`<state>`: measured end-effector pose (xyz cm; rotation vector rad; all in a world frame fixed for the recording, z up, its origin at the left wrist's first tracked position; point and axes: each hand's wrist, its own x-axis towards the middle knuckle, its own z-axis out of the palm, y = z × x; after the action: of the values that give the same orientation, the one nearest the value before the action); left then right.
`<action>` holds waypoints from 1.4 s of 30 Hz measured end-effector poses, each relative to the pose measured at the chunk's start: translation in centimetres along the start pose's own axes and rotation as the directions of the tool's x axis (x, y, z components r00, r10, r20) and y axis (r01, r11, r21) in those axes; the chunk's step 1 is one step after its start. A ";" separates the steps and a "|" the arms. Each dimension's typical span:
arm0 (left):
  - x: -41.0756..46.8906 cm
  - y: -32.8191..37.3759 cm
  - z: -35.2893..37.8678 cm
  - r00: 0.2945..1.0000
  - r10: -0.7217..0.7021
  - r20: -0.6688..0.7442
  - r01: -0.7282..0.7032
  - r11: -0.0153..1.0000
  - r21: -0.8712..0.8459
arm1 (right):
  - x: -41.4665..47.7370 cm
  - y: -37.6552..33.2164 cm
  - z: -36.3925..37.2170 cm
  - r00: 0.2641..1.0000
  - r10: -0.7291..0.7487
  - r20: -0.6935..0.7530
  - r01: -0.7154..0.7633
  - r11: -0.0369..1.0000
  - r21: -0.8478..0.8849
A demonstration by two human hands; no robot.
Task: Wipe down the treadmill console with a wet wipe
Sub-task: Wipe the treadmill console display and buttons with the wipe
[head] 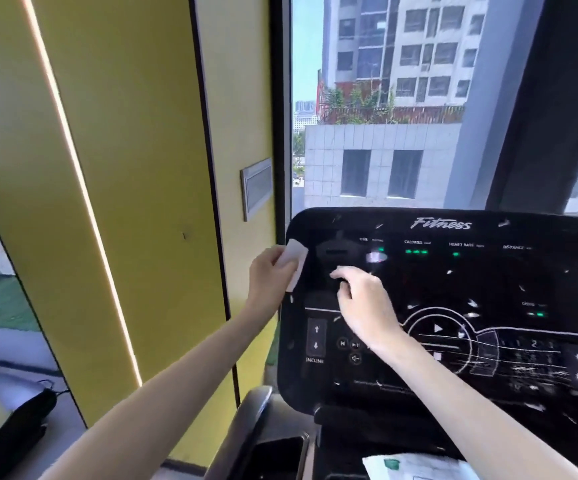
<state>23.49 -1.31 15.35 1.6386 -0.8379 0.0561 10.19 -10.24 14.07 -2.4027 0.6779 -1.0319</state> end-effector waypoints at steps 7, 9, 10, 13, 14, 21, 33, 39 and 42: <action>5.9 0.0 1.8 0.806 0.592 -0.011 -0.496 0.684 0.535 | 2.7 2.5 0.7 0.948 -0.299 0.105 0.307 0.785 -0.538; 5.0 -1.7 1.6 0.730 0.672 0.124 -0.611 0.560 0.560 | 2.5 2.8 0.8 0.947 -0.302 0.111 0.311 0.771 -0.555; 4.4 -2.6 1.4 0.685 0.695 0.218 -0.673 0.490 0.554 | 2.3 2.9 0.9 0.944 -0.306 0.122 0.320 0.764 -0.560; 5.3 -2.6 0.9 0.644 0.695 0.319 -0.734 0.444 0.513 | 2.2 3.0 1.5 0.935 -0.327 0.140 0.345 0.733 -0.586; 6.1 -1.7 0.9 0.696 0.672 0.252 -0.686 0.519 0.510 | 2.3 3.1 1.7 0.932 -0.338 0.129 0.344 0.713 -0.611; 5.5 -1.8 1.2 0.640 0.703 0.311 -0.754 0.497 0.429 | 2.5 3.4 3.2 0.931 -0.361 0.052 0.297 0.667 -0.683; 6.8 -0.7 -0.2 0.726 0.645 0.239 -0.662 0.562 0.496 | 2.7 3.8 3.3 0.901 -0.434 -0.012 0.304 0.650 -0.697; 6.0 -0.4 -0.3 0.760 0.562 0.326 -0.648 0.622 0.439 | 2.6 3.7 3.0 0.895 -0.447 -0.006 0.307 0.624 -0.718; 5.2 -0.7 -0.1 0.774 0.555 0.303 -0.630 0.628 0.458 | 2.6 3.7 3.0 0.886 -0.464 0.002 0.317 0.602 -0.733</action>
<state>27.73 -3.76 17.28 1.8140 -1.5615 0.7246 13.03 -14.08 11.48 -3.2922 0.7253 -1.3779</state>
